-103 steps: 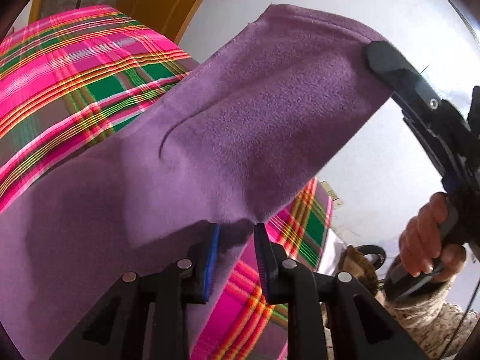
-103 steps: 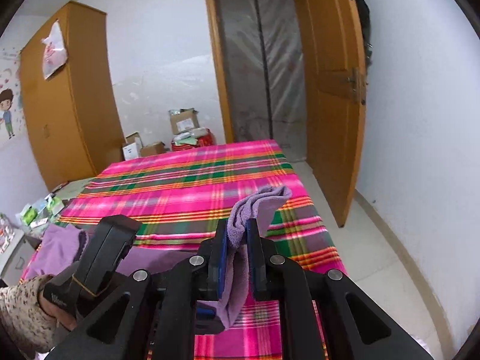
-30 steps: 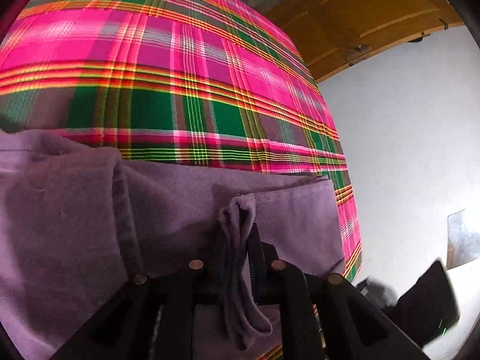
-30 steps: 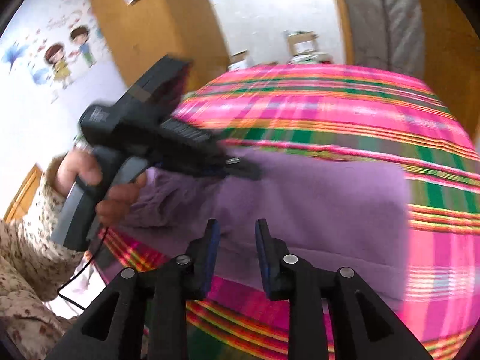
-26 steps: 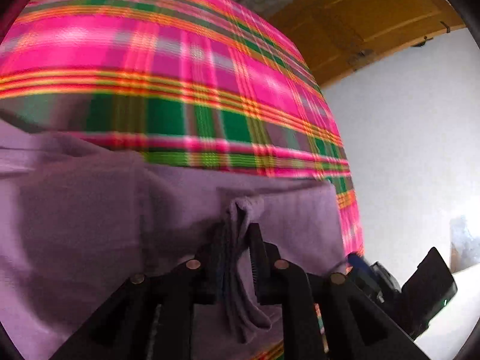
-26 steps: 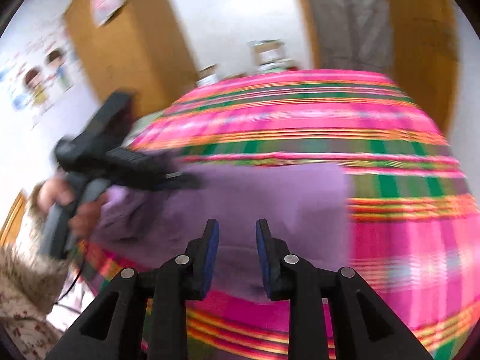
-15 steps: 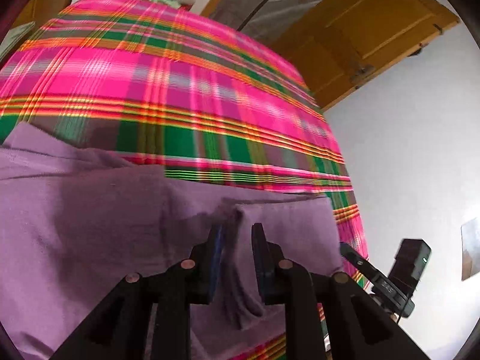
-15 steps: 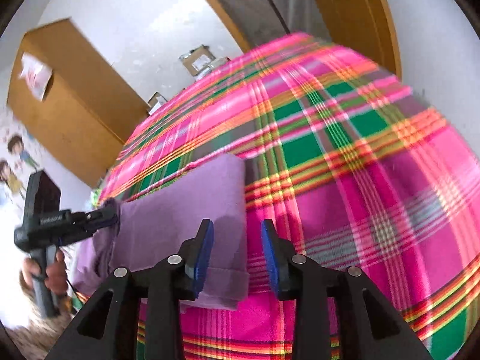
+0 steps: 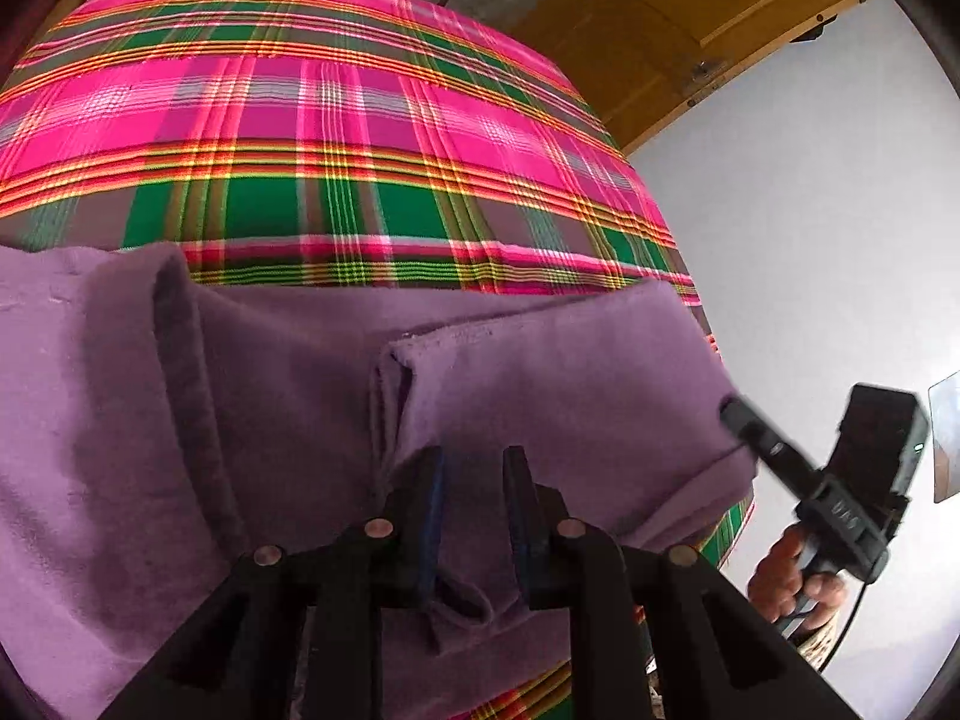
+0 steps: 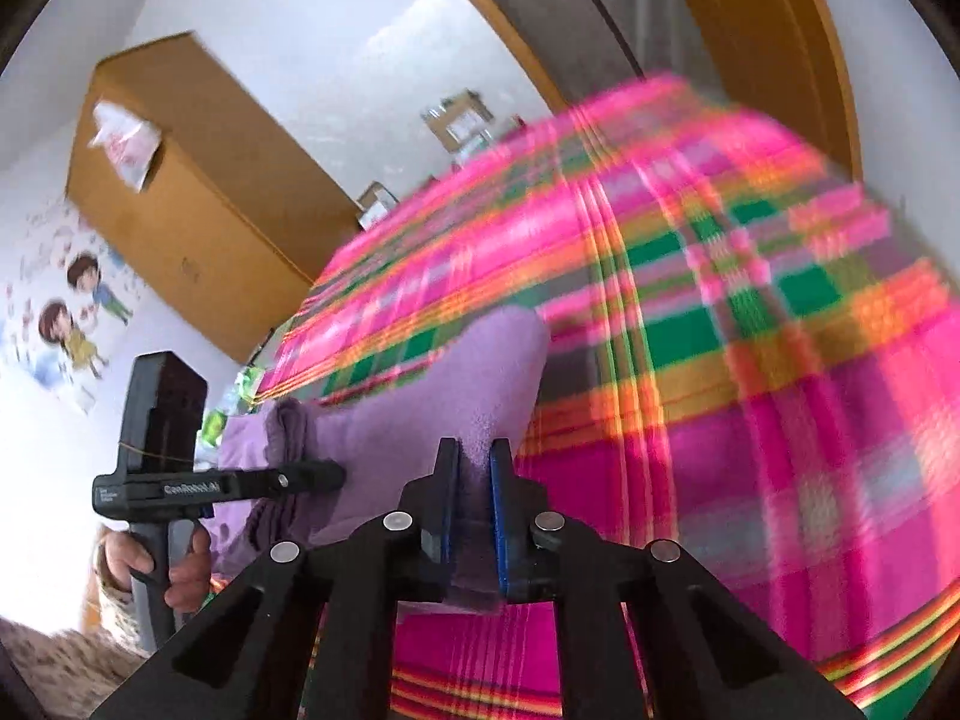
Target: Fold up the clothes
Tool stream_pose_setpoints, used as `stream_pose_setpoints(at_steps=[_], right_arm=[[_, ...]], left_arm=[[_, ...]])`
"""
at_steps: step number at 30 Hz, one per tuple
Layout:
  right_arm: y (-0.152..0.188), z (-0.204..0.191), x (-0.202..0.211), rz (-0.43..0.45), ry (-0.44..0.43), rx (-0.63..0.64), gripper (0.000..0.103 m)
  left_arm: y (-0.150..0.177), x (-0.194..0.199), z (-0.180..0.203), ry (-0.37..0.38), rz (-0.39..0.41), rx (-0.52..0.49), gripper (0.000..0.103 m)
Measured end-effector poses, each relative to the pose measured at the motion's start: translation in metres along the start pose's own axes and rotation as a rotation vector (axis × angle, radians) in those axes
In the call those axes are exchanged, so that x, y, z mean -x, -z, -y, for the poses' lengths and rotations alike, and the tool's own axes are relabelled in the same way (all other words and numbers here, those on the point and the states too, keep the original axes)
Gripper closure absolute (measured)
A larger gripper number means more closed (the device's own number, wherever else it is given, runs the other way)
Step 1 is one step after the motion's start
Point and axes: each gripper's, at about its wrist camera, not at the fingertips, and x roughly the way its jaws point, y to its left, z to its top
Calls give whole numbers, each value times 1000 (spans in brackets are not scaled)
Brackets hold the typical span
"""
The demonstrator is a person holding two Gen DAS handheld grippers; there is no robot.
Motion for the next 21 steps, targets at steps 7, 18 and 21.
stream_pose_setpoints(at_steps=[7,18,21], right_arm=[[-7,31,-5,-11,78,-47,98],[4,23,-9,-161,-128,162,71],[6,8,-21,-285,-115,314,69]], left_arm=[[-2,-1,-2,0,-2,-2,83],[-2,-4,1,-14,-7,-3,83],[-3,-5,1,-16,-10,4,83]])
